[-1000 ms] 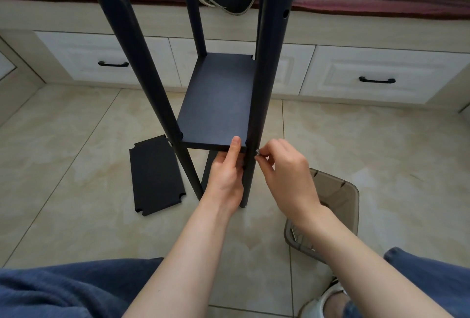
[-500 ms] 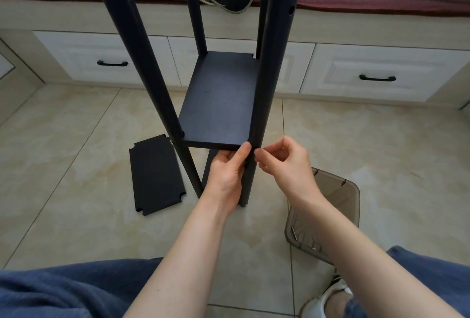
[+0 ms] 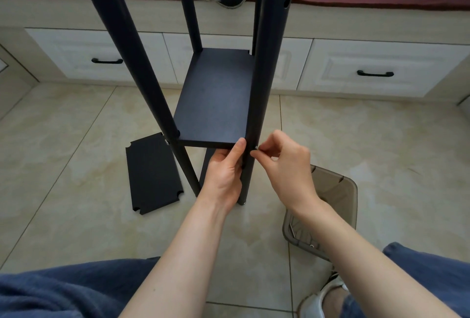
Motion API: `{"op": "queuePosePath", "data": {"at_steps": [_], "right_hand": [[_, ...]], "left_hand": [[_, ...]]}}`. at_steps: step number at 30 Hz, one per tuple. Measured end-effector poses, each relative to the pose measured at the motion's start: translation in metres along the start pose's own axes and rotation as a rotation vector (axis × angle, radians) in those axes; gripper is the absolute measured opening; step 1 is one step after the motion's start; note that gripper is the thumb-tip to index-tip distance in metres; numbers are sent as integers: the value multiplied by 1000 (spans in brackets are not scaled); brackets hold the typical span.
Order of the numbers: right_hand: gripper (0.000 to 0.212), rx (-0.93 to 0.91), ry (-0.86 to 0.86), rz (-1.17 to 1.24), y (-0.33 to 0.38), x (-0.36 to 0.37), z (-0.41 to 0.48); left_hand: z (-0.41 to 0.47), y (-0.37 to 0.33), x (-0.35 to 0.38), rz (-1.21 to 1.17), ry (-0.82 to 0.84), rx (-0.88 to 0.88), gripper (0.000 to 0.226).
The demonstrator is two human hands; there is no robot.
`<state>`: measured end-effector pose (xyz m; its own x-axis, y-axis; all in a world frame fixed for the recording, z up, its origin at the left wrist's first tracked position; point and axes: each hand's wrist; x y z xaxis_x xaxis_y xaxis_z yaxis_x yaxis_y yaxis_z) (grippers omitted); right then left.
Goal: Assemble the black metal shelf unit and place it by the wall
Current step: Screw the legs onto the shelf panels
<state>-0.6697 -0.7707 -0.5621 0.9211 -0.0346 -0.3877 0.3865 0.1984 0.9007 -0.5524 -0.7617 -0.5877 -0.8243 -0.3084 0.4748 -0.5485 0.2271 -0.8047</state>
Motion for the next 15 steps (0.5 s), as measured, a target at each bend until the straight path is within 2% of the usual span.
{"op": "queuePosePath", "data": {"at_steps": [3,9,11,15], "right_hand": [[24,4,-17,18,0,0,-1],[20,119,-5,139,1,-1,0],[16,150,-8,184,-1,-2,0],[11,183,19,209,-3,-5,-1]], "left_hand": [[0,1,-2,18,-3,26,55],[1,6,-11,85,-8,40,21],[2,7,-10,79,2,50,25],[2,10,-6,-25,19,41,51]]}}
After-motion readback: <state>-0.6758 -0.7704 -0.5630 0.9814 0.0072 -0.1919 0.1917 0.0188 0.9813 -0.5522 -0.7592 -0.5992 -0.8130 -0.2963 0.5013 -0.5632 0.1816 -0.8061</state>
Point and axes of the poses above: each hand's wrist, its own z-axis towards the middle knuckle, its own x-axis out of the palm, y = z × x, and after that the axes turned 7 degrees about z, right-handed
